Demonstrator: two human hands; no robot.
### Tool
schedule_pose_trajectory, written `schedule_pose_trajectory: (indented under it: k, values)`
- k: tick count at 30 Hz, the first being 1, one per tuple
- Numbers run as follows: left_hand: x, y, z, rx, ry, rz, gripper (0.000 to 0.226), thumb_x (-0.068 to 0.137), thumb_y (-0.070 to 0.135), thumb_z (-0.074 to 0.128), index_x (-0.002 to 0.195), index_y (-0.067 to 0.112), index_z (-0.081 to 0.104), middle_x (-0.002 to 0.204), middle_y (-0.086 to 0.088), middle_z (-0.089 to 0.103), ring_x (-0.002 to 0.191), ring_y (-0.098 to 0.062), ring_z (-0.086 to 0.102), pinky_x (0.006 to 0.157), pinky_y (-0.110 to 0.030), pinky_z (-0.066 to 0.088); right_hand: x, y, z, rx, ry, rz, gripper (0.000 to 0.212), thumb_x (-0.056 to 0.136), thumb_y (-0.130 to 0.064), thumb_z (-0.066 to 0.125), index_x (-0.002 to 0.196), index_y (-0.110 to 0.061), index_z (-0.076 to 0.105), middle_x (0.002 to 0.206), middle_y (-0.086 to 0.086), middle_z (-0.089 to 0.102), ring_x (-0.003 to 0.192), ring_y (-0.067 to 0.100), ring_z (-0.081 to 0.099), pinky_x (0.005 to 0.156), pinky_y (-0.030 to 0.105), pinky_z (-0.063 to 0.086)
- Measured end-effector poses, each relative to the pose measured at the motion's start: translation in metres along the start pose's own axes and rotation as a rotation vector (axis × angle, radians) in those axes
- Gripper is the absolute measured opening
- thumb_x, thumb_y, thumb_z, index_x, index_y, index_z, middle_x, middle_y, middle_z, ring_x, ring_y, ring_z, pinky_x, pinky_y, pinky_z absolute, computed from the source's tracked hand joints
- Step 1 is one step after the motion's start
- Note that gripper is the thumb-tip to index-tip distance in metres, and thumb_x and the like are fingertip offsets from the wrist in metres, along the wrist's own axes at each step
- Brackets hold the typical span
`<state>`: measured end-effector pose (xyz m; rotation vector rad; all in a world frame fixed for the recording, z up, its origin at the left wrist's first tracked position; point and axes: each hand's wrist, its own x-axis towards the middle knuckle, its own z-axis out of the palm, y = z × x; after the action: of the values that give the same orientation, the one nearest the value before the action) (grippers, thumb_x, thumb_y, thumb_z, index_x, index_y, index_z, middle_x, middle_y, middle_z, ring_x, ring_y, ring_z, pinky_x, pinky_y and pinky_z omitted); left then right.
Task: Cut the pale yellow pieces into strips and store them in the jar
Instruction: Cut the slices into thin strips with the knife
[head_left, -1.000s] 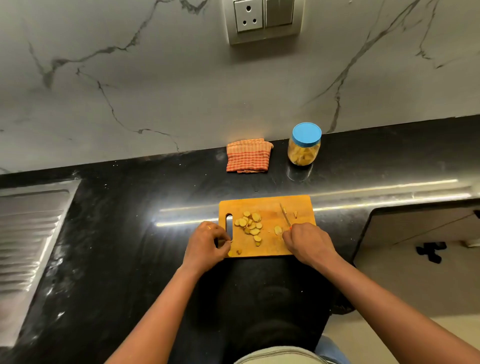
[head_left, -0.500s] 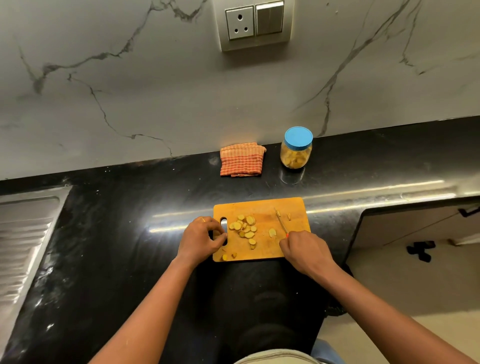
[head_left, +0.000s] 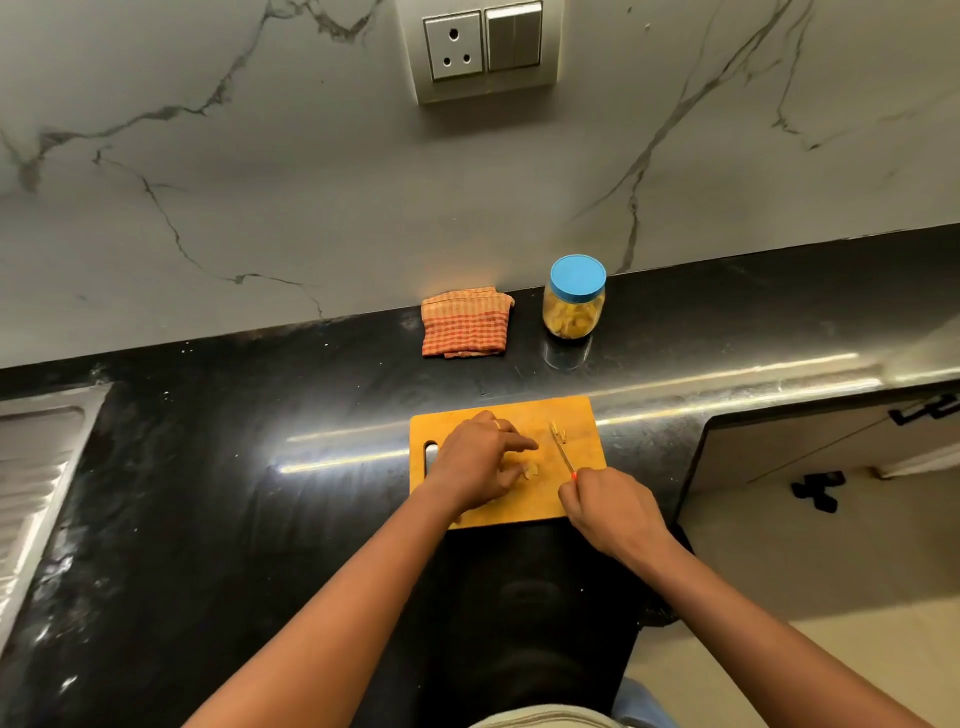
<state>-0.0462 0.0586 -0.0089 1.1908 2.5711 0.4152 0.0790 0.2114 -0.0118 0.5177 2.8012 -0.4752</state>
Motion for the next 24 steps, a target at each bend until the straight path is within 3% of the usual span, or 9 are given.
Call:
schedule_pose_trajectory:
  k: [5, 14, 24]
  values:
    - [0.016, 0.009, 0.007, 0.100, -0.096, 0.013, 0.042, 0.083, 0.048, 0.069, 0.122, 0.033, 0.065, 0.118, 0.010, 0.064, 0.106, -0.014, 0.048, 0.085, -0.030, 0.042, -0.007, 0.003, 0.000, 0.025, 0.015, -0.004, 0.038, 0.096, -0.041, 0.035, 0.072, -0.019, 0.055, 0.070, 0.000, 0.060, 0.063, 0.020, 0.058, 0.059, 0.035, 0.051]
    - [0.008, 0.007, 0.020, -0.045, 0.103, -0.120, 0.028, 0.087, 0.038, 0.069, 0.114, 0.031, 0.071, 0.104, 0.007, 0.069, 0.094, -0.008, 0.052, 0.074, -0.021, 0.037, -0.011, 0.004, 0.005, 0.057, 0.023, -0.039, 0.037, 0.096, -0.041, 0.034, 0.072, -0.020, 0.053, 0.069, 0.000, 0.058, 0.062, 0.019, 0.057, 0.057, 0.034, 0.046]
    - [0.000, 0.008, 0.027, 0.003, 0.060, -0.171, 0.041, 0.083, 0.058, 0.064, 0.116, 0.034, 0.069, 0.115, 0.013, 0.064, 0.105, -0.011, 0.049, 0.087, -0.028, 0.034, -0.007, -0.003, 0.009, 0.087, 0.010, -0.043, 0.037, 0.096, -0.043, 0.032, 0.077, -0.020, 0.055, 0.074, 0.001, 0.061, 0.066, 0.020, 0.058, 0.060, 0.034, 0.047]
